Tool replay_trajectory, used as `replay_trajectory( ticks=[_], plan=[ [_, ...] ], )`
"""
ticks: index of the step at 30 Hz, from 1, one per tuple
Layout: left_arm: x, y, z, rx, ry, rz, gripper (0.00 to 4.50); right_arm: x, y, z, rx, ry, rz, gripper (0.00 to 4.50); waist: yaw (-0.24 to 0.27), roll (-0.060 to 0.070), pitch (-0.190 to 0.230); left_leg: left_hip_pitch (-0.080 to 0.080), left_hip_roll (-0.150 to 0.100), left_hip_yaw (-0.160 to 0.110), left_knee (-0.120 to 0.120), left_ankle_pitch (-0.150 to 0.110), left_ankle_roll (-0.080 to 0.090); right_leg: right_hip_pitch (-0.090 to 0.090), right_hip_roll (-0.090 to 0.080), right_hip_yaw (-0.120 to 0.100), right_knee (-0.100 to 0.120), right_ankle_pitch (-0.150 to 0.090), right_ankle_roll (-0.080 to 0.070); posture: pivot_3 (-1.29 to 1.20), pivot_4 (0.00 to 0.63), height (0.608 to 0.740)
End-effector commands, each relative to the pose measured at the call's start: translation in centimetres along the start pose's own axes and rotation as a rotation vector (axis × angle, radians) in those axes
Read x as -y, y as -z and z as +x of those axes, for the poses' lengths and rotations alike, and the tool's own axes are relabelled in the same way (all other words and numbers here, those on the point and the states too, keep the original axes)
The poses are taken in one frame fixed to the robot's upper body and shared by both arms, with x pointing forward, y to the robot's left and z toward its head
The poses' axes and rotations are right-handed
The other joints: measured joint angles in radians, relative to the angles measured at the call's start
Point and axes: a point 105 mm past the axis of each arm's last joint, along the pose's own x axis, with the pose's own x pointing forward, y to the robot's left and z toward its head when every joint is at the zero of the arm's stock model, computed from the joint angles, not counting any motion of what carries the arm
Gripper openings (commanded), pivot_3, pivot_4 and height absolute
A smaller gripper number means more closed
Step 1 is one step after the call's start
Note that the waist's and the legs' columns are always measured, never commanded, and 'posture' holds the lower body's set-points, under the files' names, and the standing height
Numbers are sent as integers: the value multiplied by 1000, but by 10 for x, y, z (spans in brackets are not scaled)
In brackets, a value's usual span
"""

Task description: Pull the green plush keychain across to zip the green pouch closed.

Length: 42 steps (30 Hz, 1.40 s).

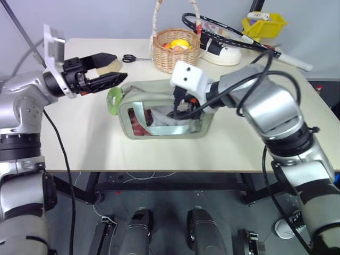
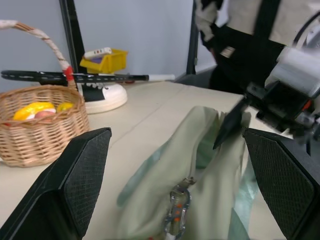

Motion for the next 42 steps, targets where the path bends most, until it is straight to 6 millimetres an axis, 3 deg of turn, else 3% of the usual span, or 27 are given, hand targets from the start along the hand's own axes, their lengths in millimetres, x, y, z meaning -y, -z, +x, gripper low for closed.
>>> replay_trajectory(
  ticks=[1, 7, 14, 17, 22, 32, 42],
  plan=[
    [4, -7, -14, -43, -1, 50, 4500, 6, -20, -38, 99, 5, -50, 3620, 0, 0, 0, 0, 0, 0, 0, 0, 0, 0, 0, 0, 0, 0, 0, 0, 150, 644],
    [1, -1, -28, -82, -30, 38, 4500, 23, 3, -65, 69, 46, -73, 3620, 1, 0, 0, 1, 0, 0, 0, 0, 0, 1, -1, 0, -2, -2, -3, 0, 150, 644],
    [-8, 12, -39, -100, -83, -6, 4500, 33, 44, -53, 8, 73, -61, 3620, 1, 0, 0, 0, 1, 0, 0, 0, 0, 0, -2, 0, -2, -2, -4, 0, 150, 644],
    [-13, 19, -43, -110, -110, -25, 4500, 37, 56, -46, -21, 89, -66, 2790, 1, 0, 0, 0, 1, 0, -1, 0, 0, 0, -2, 0, -2, -2, -4, 0, 150, 644],
    [-15, 20, -47, -114, -125, -32, 4500, 32, 50, -45, 4, 83, -60, 132, 2, 0, 0, 0, 1, 0, 0, 0, 0, 0, -2, 0, -2, -2, -4, 0, 150, 644],
    [-30, 33, -53, -120, -188, -81, 4500, 13, 41, -49, -11, 50, -11, 51, 2, 0, 0, 0, 1, -1, -1, -1, 0, 0, -2, 0, -2, -2, -4, 0, 150, 644],
    [-45, 51, -36, -107, -203, -181, 4500, 13, 45, -50, -20, 77, -23, 51, 11, 0, 0, 0, 1, 0, 0, -1, 0, 0, -2, 0, -2, -2, -5, 0, 150, 644]
  ],
)
